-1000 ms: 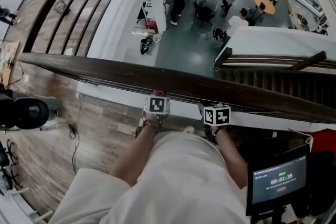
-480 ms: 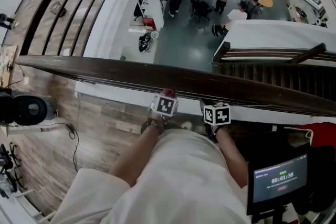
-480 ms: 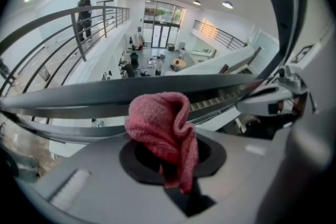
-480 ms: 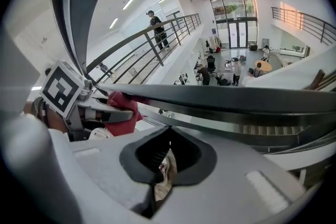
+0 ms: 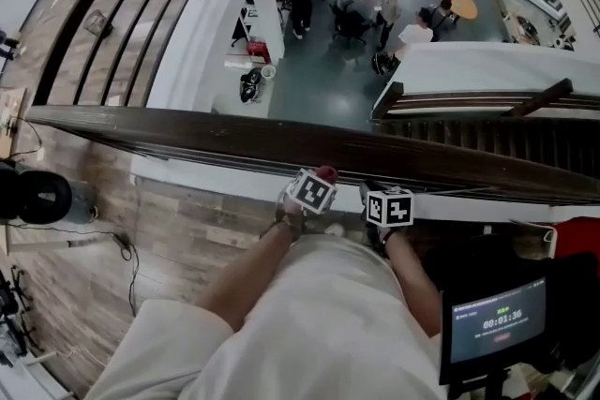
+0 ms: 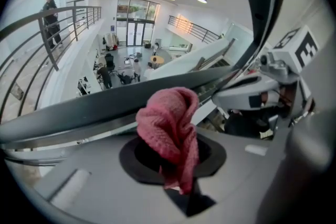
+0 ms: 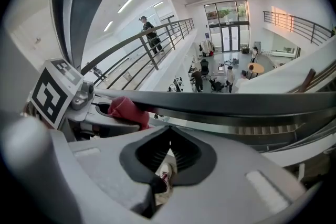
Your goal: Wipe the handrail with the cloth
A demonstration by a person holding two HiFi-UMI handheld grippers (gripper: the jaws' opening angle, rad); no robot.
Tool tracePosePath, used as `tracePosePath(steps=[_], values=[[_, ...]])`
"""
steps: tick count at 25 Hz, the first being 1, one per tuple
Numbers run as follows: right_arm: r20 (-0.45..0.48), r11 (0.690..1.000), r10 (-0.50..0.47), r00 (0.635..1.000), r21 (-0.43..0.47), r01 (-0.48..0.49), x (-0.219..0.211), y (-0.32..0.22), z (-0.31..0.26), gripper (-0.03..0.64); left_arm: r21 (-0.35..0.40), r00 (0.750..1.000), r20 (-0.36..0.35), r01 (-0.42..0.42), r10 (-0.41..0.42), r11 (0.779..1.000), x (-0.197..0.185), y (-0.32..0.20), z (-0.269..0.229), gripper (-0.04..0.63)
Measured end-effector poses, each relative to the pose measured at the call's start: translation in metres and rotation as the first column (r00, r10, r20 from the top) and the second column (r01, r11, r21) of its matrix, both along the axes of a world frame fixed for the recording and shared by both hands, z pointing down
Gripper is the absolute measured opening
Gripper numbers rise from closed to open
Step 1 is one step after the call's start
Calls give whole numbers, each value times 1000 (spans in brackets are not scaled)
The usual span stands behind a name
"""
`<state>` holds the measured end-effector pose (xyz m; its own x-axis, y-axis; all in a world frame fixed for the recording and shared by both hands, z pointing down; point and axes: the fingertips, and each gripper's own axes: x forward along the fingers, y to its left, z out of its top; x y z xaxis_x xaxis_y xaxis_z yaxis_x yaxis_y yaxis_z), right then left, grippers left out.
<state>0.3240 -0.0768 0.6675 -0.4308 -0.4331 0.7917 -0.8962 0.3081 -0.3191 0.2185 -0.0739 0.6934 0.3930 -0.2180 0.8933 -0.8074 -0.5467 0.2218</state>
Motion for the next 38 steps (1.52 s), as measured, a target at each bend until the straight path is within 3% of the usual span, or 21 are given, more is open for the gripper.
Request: tracePosePath(steps=[9, 20, 28, 32, 36, 38], values=[[-13, 999, 43, 999, 11, -43, -33, -5, -5, 3, 28, 993, 21, 116, -116, 993, -73, -12, 2, 87], [-35, 997, 79, 996, 15, -79, -72, -6, -5, 3, 43, 959, 18, 283, -284, 958, -159, -16, 12, 89], [-35, 991, 135, 990, 30, -134, -88, -3, -9, 3, 77, 915, -27, 403, -403, 912, -204, -21, 13, 87], [-39, 987, 157, 987, 29, -156, -86, -1, -10, 3, 90, 865, 35, 496, -500, 864, -239, -16, 10, 87], [-33, 986, 168, 985, 30, -167, -86, -6, -12, 3, 112, 819, 7, 570, -574, 814, -256, -17, 6, 86], [-31, 987, 157, 987, 28, -156, -88, -8, -10, 3, 64, 795, -12, 606, -607, 793, -257, -12, 8, 86]])
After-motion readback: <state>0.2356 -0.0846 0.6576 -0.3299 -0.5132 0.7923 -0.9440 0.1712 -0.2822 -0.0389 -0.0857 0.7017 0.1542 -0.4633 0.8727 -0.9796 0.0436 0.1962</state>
